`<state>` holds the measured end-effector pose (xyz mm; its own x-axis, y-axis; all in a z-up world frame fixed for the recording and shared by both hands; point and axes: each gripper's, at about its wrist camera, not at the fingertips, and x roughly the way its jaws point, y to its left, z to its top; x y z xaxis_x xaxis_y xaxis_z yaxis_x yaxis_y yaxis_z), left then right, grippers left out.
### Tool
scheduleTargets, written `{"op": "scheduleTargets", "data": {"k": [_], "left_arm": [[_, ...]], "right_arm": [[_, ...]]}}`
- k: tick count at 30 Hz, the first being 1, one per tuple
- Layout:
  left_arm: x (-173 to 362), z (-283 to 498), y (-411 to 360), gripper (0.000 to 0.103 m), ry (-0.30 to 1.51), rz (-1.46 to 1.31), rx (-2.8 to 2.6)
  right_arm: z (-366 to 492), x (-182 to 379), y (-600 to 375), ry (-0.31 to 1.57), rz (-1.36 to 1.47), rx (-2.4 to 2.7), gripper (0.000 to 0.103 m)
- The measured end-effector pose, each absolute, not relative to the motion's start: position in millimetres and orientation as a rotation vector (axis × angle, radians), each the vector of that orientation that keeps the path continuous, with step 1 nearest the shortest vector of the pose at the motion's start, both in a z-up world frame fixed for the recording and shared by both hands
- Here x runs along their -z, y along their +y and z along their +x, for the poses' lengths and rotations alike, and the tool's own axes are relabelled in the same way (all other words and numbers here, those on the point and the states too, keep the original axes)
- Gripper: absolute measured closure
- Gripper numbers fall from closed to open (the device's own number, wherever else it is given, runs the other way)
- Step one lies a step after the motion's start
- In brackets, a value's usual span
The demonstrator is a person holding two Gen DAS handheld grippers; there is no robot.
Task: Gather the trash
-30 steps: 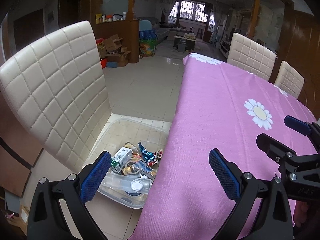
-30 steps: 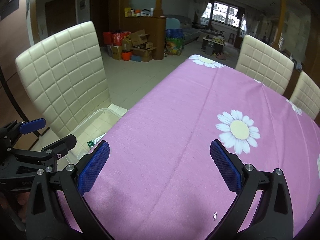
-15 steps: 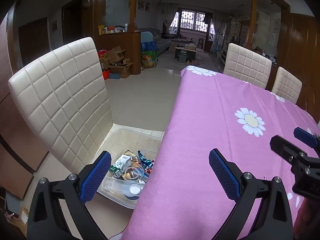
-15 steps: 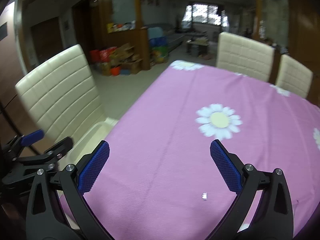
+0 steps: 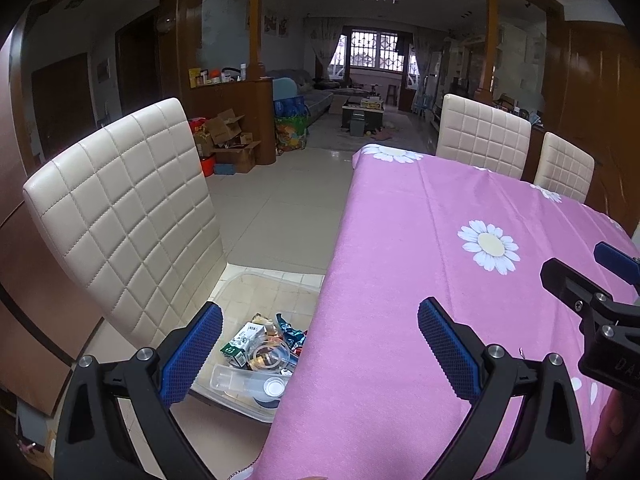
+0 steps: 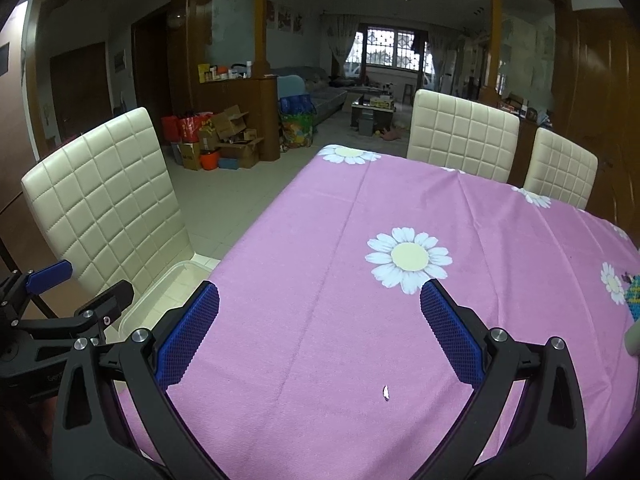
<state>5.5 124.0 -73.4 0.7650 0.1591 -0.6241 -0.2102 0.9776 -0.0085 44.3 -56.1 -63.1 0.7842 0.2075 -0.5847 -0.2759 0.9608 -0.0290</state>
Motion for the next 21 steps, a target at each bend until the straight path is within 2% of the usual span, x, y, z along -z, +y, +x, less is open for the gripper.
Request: {"op": "scheduleTargets", "data": {"k": [21], "left_arm": [[72.6,0.8,123.0,0.007,0.661,-0.079,-0.188]], "right_arm": [[37.9,63.6,-48.7,0.629,-0.142,-0.262,0.004]]}}
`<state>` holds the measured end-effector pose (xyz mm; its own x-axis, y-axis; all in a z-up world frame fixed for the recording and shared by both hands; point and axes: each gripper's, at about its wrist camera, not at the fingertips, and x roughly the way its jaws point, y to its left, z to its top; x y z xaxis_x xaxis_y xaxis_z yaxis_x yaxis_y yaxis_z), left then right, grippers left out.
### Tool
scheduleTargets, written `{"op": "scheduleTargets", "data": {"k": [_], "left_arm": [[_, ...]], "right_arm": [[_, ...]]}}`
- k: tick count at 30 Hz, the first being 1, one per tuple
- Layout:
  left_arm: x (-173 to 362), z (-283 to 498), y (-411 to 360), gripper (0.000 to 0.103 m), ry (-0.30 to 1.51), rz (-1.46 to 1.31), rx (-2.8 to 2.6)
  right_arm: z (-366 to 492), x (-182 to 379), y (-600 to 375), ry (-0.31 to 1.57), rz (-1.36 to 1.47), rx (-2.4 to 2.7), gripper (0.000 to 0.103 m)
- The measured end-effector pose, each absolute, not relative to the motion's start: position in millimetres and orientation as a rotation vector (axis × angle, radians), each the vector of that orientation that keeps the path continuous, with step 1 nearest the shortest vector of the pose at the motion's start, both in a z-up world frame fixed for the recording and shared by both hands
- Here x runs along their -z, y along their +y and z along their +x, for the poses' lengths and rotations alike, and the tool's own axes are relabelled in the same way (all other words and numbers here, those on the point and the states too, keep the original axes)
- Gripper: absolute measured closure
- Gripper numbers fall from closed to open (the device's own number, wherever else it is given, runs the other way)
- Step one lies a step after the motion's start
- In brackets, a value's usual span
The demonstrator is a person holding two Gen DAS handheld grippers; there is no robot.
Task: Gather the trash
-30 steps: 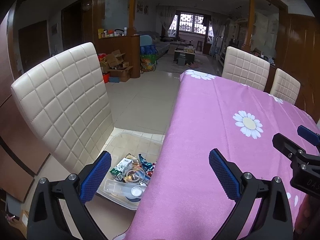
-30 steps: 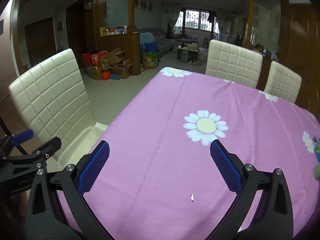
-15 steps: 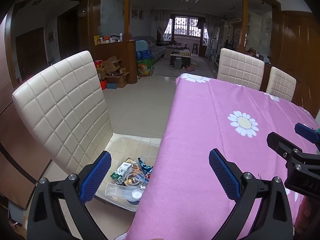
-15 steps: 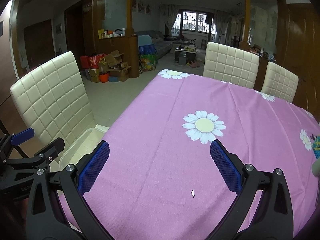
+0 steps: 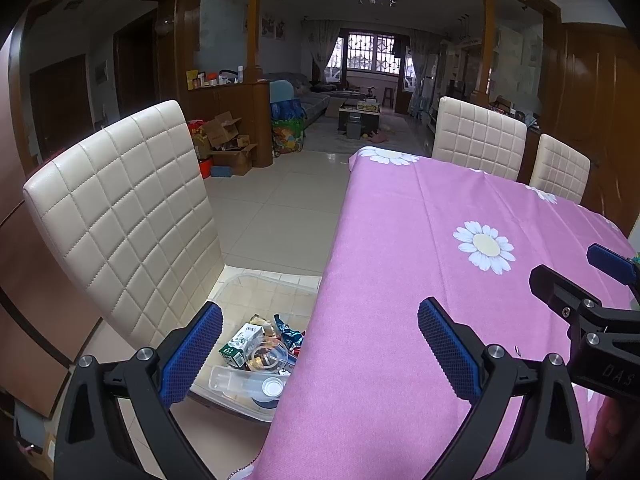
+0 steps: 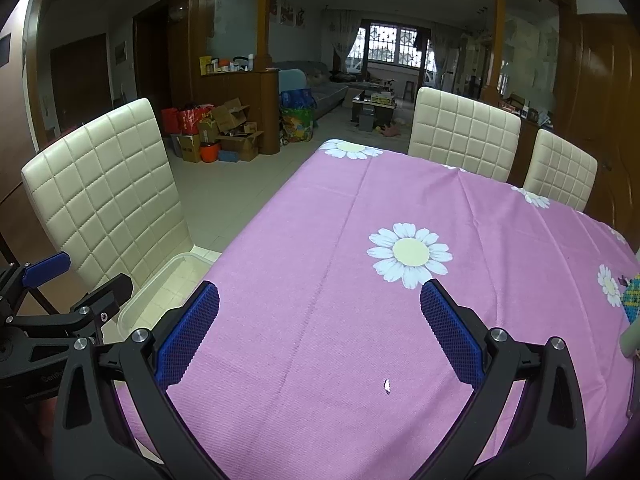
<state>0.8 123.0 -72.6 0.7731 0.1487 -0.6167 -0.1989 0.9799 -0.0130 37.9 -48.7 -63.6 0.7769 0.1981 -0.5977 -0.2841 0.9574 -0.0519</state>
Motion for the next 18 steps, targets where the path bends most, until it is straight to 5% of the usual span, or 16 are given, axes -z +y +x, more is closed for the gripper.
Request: {"op": "scheduleTargets", "data": {"k": [18], "left_arm": [[75.1,1.2,119.8,0.007,0.67,-0.085,-0.164]], "right_arm": [[37.5,67.5,-48.7,0.64,-0.133,-0.259,0.004]]}}
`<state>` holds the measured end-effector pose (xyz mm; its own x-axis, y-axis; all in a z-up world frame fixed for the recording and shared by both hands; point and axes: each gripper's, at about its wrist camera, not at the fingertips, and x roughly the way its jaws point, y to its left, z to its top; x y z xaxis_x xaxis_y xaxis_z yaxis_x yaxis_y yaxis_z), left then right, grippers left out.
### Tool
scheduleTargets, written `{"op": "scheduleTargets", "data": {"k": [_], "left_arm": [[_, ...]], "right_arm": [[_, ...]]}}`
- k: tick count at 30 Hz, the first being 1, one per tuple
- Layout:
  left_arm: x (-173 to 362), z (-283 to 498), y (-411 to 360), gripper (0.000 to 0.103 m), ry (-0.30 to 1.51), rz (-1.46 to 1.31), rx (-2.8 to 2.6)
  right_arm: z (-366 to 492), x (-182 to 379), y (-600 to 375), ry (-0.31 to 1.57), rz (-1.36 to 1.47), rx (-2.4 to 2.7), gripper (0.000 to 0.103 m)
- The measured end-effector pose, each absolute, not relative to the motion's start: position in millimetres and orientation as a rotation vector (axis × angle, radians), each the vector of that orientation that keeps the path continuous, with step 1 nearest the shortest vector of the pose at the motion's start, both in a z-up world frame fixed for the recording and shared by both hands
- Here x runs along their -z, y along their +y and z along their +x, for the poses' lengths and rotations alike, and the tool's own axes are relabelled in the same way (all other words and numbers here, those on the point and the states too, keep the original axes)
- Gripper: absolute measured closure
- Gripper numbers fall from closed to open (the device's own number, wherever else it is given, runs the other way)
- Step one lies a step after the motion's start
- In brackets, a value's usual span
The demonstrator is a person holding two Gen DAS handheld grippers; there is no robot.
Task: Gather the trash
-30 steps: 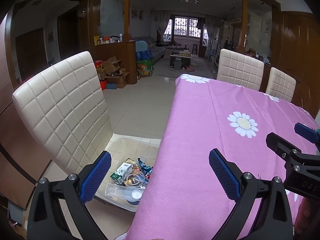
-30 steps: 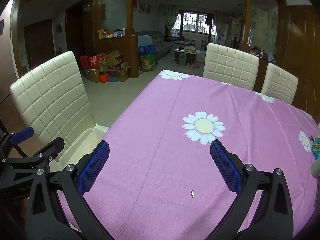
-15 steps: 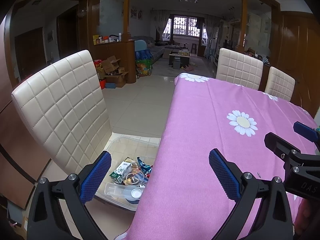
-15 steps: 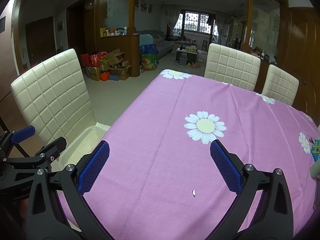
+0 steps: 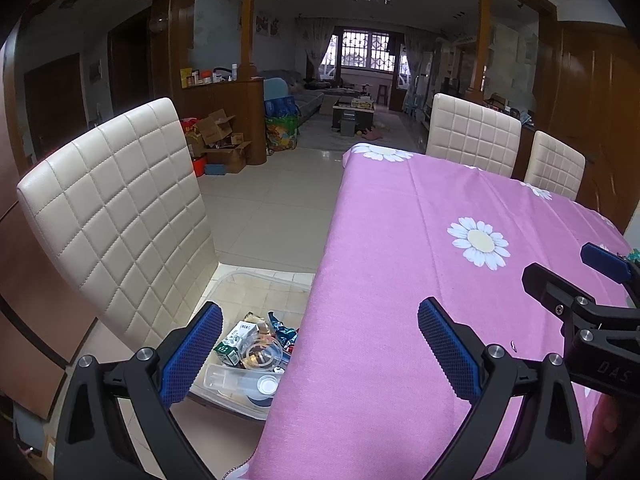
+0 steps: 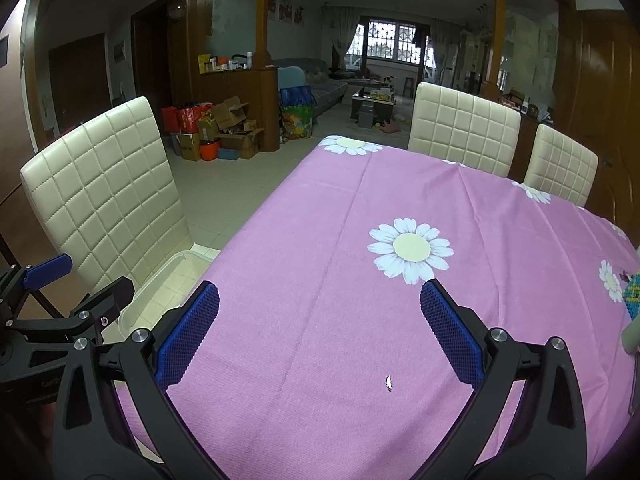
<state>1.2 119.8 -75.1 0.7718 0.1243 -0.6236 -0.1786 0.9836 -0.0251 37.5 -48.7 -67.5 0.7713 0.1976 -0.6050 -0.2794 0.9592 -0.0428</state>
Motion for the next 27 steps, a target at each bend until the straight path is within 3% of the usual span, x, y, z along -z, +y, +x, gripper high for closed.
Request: {"op": "scheduleTargets", "data": {"k": [27], "left_arm": [[80.0,5.9,118.7,0.007,0.683,-0.067,-0.213]], "right_arm": [[42.2,71.5,-57.3,0.663,-0.112,-0.252,0.004]]}}
